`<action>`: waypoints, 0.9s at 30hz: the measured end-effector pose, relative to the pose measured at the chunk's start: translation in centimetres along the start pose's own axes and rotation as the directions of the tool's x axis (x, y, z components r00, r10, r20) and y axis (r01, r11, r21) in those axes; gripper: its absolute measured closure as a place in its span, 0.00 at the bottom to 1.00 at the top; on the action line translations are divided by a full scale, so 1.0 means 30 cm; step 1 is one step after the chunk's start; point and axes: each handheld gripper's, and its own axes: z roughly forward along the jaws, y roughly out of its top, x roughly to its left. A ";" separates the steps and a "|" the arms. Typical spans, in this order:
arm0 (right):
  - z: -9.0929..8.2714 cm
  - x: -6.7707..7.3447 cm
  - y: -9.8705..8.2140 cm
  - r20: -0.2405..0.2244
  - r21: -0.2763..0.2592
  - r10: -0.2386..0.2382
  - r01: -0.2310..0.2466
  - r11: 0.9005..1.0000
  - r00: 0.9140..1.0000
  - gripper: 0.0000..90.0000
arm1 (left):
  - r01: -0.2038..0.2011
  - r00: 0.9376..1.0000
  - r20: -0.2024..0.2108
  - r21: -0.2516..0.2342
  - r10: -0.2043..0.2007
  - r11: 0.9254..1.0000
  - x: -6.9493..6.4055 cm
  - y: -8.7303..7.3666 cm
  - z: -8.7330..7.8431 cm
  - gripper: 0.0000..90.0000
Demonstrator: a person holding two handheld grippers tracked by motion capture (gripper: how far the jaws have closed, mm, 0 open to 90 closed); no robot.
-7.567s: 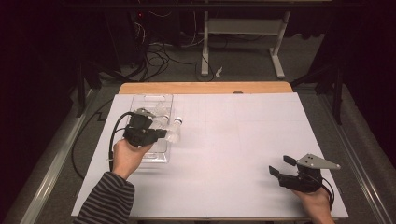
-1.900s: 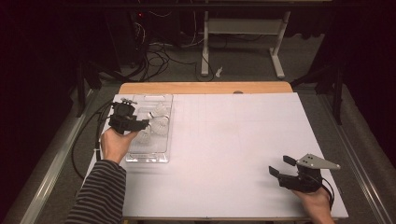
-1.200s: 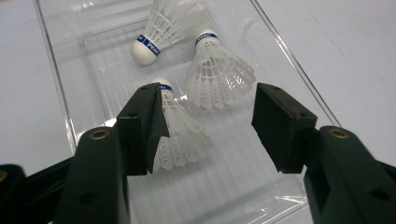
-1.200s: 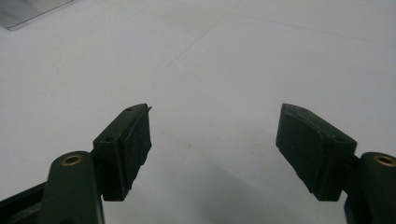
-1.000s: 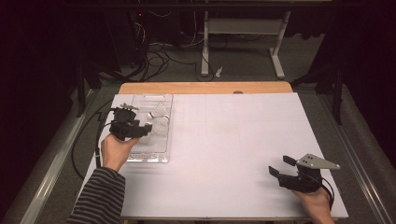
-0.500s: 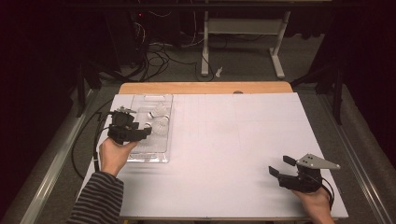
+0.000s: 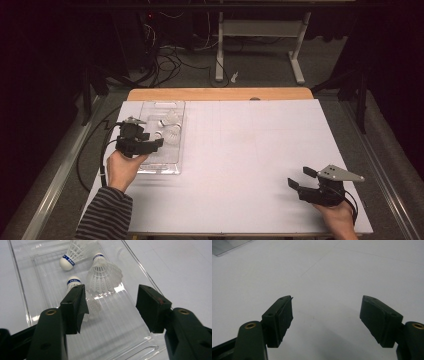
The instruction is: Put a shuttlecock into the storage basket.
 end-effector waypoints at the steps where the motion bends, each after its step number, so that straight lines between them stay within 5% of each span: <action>1: 0.000 0.000 0.000 0.000 0.000 0.000 0.000 1.000 1.000 0.30 | 0.000 1.000 0.001 0.000 0.000 1.000 0.000 -0.002 -0.001 0.46; 27: -0.001 0.000 0.000 -0.001 -0.002 0.001 -0.001 1.000 1.000 0.30 | 0.019 0.999 0.044 -0.030 -0.018 0.999 -0.007 -0.030 -0.045 0.45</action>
